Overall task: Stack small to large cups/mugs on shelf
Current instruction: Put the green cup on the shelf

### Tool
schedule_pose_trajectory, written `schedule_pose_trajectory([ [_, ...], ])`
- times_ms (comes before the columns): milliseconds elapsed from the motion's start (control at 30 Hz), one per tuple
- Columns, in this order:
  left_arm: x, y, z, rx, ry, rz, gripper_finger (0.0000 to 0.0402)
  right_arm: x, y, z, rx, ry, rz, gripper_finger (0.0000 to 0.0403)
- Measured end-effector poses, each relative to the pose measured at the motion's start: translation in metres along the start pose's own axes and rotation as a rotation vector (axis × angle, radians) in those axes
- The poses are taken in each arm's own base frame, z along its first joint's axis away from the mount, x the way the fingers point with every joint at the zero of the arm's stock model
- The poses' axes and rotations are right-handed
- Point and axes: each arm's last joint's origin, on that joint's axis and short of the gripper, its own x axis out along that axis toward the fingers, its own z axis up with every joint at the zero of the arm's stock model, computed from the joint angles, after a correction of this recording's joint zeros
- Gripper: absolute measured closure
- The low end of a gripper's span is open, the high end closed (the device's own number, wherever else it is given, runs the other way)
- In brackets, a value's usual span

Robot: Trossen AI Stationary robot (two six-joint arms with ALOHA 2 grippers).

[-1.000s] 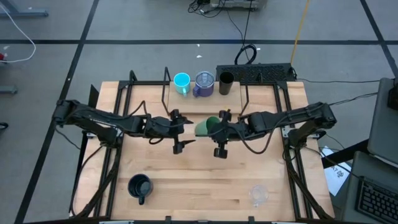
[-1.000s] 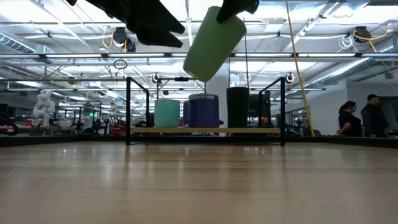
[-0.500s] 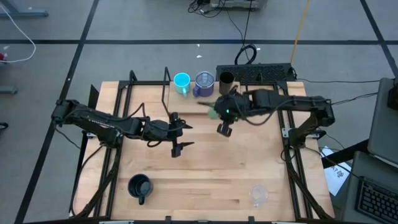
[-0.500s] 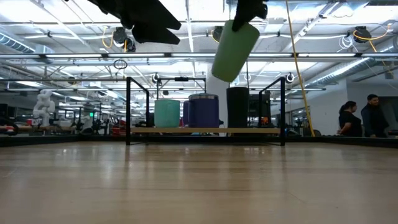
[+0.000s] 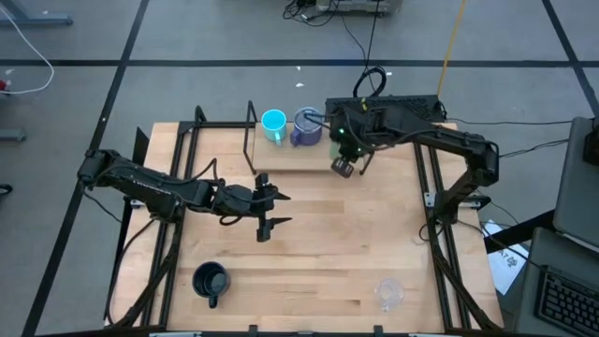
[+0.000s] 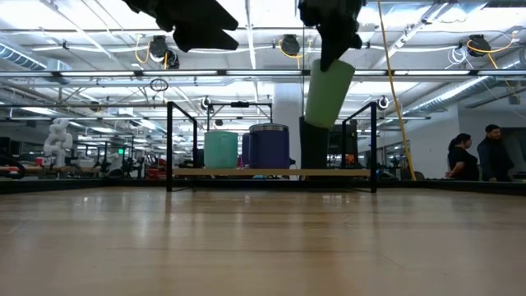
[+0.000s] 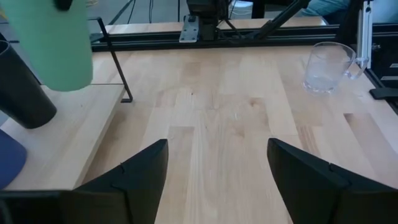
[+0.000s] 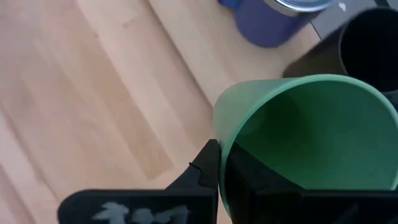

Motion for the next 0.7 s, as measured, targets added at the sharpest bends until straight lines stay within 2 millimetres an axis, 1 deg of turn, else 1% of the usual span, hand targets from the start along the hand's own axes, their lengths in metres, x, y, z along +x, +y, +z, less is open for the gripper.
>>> schedule_pose_trajectory([
  [167,0.0,0.0,0.001,0.003,-0.006,0.0,0.0131,0.023,-0.01,0.008,0.007,0.068,-0.002,0.0403],
  [467,0.0,0.0,0.0,0.01,-0.004,0.0,0.0131,0.061,-0.017,0.016,-0.01,0.18,-0.013,0.0399],
  [700,0.0,0.0,0.0,0.019,-0.004,0.0,0.0131,0.08,-0.026,0.02,-0.007,0.222,-0.028,0.0399],
])
